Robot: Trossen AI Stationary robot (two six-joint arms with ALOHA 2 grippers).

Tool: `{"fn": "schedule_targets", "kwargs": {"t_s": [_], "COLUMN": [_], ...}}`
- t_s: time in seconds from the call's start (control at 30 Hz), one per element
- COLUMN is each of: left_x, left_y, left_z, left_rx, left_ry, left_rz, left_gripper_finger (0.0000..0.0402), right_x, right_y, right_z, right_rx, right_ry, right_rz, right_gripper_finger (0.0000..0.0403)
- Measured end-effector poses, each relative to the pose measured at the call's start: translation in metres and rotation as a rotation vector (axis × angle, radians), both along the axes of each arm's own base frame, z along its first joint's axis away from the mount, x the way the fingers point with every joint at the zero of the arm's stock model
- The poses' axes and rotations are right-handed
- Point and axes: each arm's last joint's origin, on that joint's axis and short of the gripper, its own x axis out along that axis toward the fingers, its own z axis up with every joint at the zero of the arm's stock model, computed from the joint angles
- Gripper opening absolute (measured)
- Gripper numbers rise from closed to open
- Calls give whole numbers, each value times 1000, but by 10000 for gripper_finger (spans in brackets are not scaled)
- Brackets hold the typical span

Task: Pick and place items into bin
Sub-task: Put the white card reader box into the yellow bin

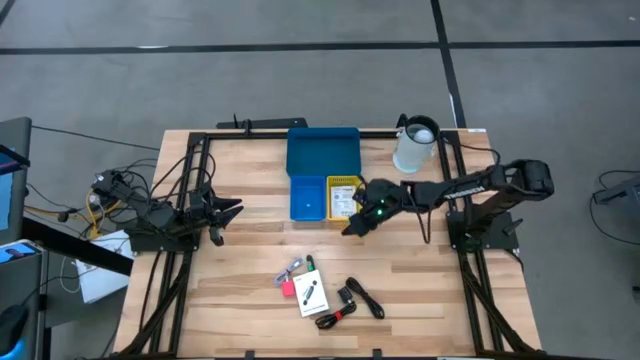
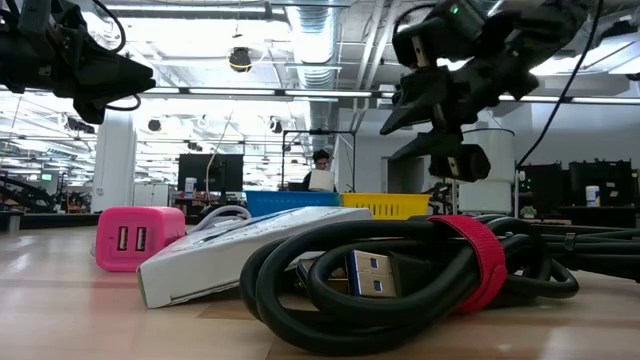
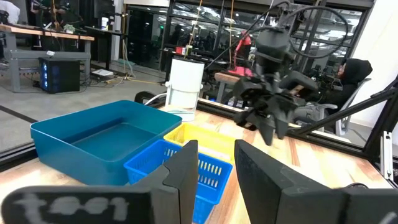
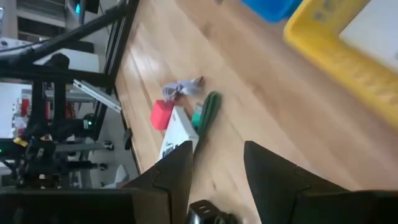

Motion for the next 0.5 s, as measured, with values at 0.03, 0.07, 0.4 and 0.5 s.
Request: {"fn": "schedule_targets", "kwargs": {"t_s": [0.03, 0.07, 0.4, 0.5], "left_x": [0, 0, 0, 0], "left_y": [0, 0, 0, 0], "left_z": [0, 0, 0, 0], "left_rx": [0, 0, 0, 0], "left_ry": [0, 0, 0, 0], "left_rz": [0, 0, 0, 0], "left_gripper_finger": [95, 95, 95, 95], "right_x": [0, 0, -1, -2], "right_y": [5, 10, 46, 53], "right_z": [0, 0, -1, -1], "right_rx": [0, -4, -16, -7], "right_ry": [3, 7, 36, 44], "right_rz": [-2, -7, -73, -93], "right_gripper_finger": [139, 139, 154, 166]}}
